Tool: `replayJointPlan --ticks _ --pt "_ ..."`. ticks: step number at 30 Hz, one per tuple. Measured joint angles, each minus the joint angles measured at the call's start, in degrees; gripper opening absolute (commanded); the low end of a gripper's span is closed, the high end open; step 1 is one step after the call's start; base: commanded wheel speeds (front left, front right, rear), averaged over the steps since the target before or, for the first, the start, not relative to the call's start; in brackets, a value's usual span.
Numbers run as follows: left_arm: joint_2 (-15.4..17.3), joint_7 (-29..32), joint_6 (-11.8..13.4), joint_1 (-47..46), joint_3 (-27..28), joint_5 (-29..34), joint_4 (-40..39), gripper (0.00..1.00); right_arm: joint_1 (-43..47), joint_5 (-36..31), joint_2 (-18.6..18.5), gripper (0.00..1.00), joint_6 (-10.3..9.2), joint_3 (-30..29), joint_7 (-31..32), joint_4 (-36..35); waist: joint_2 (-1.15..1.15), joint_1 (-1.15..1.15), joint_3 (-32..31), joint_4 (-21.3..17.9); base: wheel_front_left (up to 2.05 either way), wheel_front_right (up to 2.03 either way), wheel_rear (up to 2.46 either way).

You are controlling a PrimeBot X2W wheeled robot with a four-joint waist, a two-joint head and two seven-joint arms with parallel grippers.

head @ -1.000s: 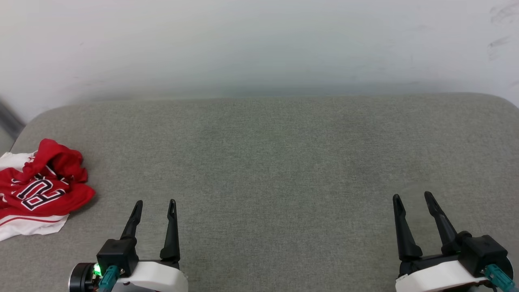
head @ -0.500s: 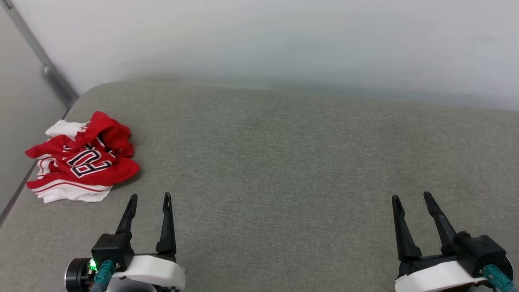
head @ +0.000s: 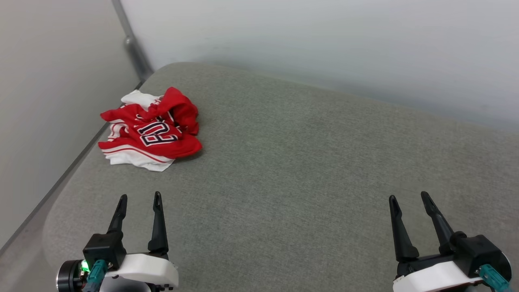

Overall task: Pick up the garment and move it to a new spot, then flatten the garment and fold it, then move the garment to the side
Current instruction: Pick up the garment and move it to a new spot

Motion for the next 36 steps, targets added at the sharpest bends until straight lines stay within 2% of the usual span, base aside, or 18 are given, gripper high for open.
replayJointPlan --ticks 11,17,21,30,36 --pt "0.0 0.0 0.2 0.1 1.0 -0.4 0.3 1.00 0.0 -0.6 0.0 1.00 0.00 0.3 0.0 0.0 0.00 0.00 -0.1 6.6 0.00 0.00 0.00" --pt "0.0 0.0 0.1 -0.1 1.8 -1.1 0.7 1.00 -0.1 -1.2 0.0 1.00 0.00 0.5 0.0 0.0 0.00 -0.01 0.5 7.2 0.00 0.00 0.00" --pt "0.2 0.0 -1.5 -4.2 4.5 -0.8 1.0 1.00 -0.8 -2.1 0.0 1.00 0.00 0.6 0.0 -0.2 0.00 -0.01 1.5 6.8 0.00 0.00 0.00" --pt "7.4 0.0 -5.1 -21.7 11.6 -0.7 3.4 1.00 -4.8 -7.3 0.0 1.00 0.00 -0.3 0.0 -1.7 0.00 0.00 7.7 4.4 0.00 0.00 0.00" --pt "11.1 0.0 -7.4 -32.3 15.9 -6.3 8.2 1.00 -6.9 -11.2 0.0 1.00 0.00 -1.7 0.0 -3.3 0.00 -0.01 13.8 2.1 0.00 0.00 0.00"
